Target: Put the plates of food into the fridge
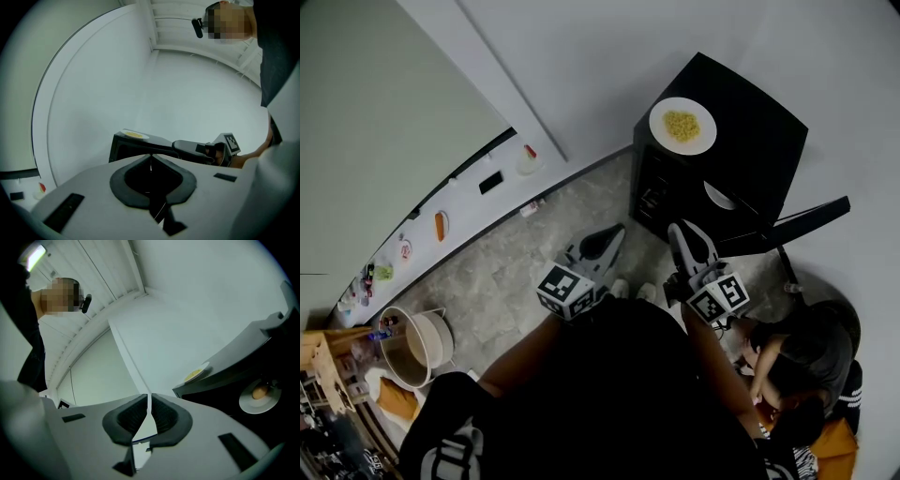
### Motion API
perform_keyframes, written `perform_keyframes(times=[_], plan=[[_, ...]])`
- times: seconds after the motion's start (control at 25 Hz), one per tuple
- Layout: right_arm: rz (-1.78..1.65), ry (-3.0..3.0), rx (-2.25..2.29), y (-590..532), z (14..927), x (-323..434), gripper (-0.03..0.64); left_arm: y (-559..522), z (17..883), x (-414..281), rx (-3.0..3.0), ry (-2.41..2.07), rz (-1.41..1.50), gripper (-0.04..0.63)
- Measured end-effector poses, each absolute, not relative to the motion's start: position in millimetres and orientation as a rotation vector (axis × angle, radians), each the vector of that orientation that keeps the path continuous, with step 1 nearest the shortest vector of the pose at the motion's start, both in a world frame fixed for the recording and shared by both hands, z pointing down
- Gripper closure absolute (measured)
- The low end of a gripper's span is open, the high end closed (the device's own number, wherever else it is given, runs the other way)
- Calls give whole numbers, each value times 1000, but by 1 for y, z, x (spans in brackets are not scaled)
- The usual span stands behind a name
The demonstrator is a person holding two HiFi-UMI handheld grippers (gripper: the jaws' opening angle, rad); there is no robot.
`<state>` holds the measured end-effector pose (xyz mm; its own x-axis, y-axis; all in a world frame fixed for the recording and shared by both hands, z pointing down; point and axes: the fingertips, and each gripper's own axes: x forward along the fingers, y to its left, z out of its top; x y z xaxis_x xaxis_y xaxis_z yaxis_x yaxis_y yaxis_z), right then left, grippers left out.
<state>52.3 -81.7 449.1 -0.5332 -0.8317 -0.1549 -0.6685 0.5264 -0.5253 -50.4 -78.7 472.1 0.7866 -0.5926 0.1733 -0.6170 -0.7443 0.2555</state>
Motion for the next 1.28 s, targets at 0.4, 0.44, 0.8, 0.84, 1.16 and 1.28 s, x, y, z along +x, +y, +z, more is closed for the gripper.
perform_keyframes(times=[0.4,0.44,0.8,0.84,1.16,1.28], plan=[[-699,2211,-1184,-128,446,49,589,-100,472,-69,2655,-989,97,571],[-719,2194,-1182,-132,447,49,588,-102,472,-70,2653,-991,98,571],[-871,2016,-1145,-172,458,44,532,-118,478,-79,2633,-999,104,571],[-887,1996,-1144,-175,460,43,529,-119,478,-81,2631,-1001,105,571],[-1063,1744,-1162,-208,487,51,511,-128,482,-91,2625,-997,127,571],[-1110,1666,-1151,-220,492,54,502,-131,481,-91,2624,-996,123,571]])
